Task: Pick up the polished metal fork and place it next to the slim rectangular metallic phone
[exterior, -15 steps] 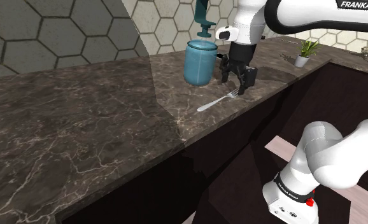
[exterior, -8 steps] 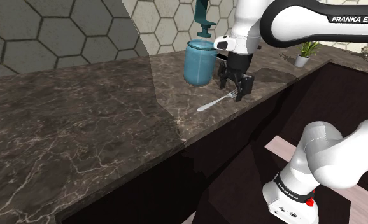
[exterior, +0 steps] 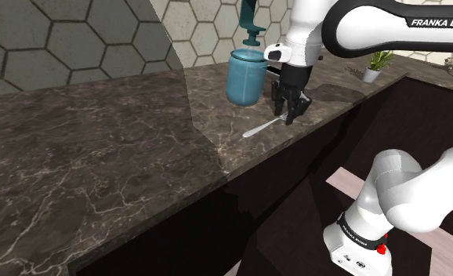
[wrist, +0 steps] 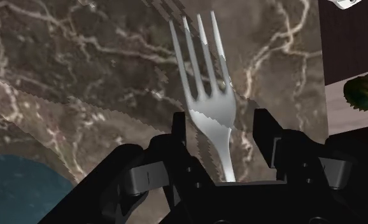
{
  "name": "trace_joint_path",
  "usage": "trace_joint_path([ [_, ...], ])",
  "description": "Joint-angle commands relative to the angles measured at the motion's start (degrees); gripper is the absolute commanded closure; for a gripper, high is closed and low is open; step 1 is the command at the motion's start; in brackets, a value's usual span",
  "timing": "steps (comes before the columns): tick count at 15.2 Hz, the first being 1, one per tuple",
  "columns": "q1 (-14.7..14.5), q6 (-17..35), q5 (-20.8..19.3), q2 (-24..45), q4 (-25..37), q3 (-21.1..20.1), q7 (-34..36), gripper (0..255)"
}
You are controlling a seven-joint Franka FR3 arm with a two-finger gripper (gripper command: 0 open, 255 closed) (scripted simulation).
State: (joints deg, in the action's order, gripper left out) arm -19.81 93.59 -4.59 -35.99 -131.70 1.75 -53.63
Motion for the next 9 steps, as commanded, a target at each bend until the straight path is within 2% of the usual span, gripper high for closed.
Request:
trace_joint_path([
  [1,0.1,0.6,-0.3,0.3,-0.3,0.1,0.0,255],
  [7,0.2,0.7,-0.2,0.3,-0.3,0.1,0.0,255],
  [9,0.2,-0.8,-0.2,0.5,1.4,0.1,-0.1,255],
])
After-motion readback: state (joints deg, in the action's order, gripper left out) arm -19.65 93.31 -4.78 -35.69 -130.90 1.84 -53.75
